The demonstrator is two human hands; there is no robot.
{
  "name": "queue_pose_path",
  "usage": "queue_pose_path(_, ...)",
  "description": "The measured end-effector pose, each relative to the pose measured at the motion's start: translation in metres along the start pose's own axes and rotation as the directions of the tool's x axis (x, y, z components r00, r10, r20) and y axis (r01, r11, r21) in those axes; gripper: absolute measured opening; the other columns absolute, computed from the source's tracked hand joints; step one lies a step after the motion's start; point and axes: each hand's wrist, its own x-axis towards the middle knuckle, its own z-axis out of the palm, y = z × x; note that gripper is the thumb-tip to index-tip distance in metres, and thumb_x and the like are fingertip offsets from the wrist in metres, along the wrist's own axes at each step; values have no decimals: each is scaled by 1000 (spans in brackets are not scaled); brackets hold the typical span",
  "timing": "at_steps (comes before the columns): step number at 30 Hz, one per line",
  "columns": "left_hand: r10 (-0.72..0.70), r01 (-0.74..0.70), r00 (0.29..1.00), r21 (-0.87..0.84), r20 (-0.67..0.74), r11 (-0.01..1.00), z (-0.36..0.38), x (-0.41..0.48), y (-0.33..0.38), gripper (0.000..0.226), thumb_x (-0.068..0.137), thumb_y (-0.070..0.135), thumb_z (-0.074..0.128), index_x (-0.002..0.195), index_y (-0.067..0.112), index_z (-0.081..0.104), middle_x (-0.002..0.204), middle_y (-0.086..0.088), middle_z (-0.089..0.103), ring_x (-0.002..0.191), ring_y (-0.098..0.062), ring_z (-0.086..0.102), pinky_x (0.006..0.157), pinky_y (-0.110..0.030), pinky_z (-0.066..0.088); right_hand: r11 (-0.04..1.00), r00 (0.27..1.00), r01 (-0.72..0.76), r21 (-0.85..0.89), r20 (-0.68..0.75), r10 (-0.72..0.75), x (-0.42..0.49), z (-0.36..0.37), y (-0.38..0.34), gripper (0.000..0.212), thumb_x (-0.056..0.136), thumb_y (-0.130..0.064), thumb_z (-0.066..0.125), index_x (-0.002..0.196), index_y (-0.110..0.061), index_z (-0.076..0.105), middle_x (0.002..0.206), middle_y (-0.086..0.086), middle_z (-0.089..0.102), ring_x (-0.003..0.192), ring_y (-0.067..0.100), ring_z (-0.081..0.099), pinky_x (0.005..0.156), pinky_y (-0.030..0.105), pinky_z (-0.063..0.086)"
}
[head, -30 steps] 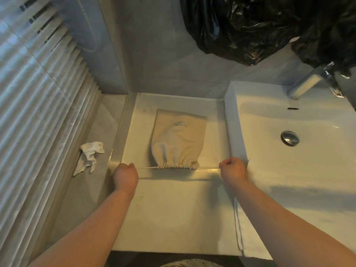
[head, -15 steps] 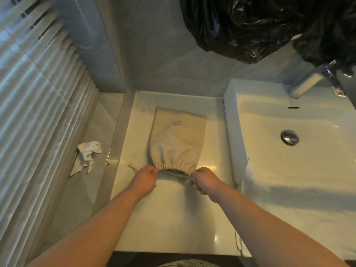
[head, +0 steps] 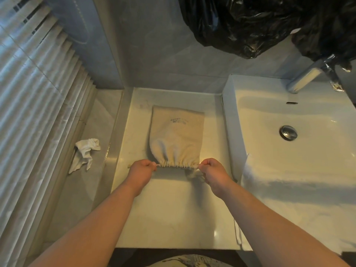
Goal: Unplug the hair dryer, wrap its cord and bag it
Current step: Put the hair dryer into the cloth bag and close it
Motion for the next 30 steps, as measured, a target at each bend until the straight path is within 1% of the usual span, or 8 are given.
queue_pose_path(8,-95,81,985,-100,-143,992,-7,6,-2,30,95,10,57,66,12,59,59,-5,45,56,-19,37,51,-26,26,993,975,41,114,-221,-15,3,-2,2,16,83,-6,61,77,-16,51,68,2,47,56,15,38,51,27,31)
queue_pose_path(11,71,-73,982,-5,-176,997,-1,7,10,22,91,7,56,70,10,64,69,-8,56,72,-22,51,62,-29,39,989,961,65,131,-275,-27,3,-3,-1,11,83,-7,62,82,-15,54,75,6,54,60,17,44,54,28,36)
queue_pose_path(13,281,-242,948,233,-151,942,1,9,24,18,90,10,58,103,7,71,104,-12,66,101,-24,59,89,-33,46,990,971,50,129,-238,-18,2,0,-1,14,82,-7,60,90,-18,55,87,6,57,66,20,51,61,35,46)
queue_pose_path(14,347,-302,934,333,-86,894,2,11,34,33,92,12,58,124,7,65,129,-12,60,122,-23,54,105,-32,39,993,973,53,109,-231,-26,2,1,-1,17,82,-9,59,95,-19,56,96,6,59,74,23,56,70,39,52)
queue_pose_path(16,390,-383,918,424,73,821,7,13,48,50,96,15,54,145,11,46,153,-8,41,142,-20,36,116,-26,22,996,957,81,28,-281,-70,1,3,0,20,82,-14,60,101,-21,56,108,3,60,86,25,61,82,42,54)
queue_pose_path(21,368,-433,901,512,229,742,25,9,51,51,98,21,51,146,14,39,150,-7,40,132,-25,47,106,-31,36,955,889,199,-221,-369,-271,-5,1,0,3,82,-21,60,84,-20,62,101,0,63,93,18,58,77,29,42)
queue_pose_path(26,360,-416,907,612,220,673,40,-9,44,47,98,34,49,140,16,40,135,-8,43,115,-32,57,91,-37,47,970,909,162,-178,-356,-217,4,-9,-8,7,81,-22,61,88,-19,63,103,0,64,95,20,60,85,35,49)
queue_pose_path(30,386,-507,861,606,330,613,46,-16,43,32,98,37,47,123,17,52,118,-5,55,105,-26,60,87,-38,49,976,920,141,-168,-342,-192,12,-14,-15,12,81,-19,61,91,-14,60,97,1,61,86,20,57,73,30,42)
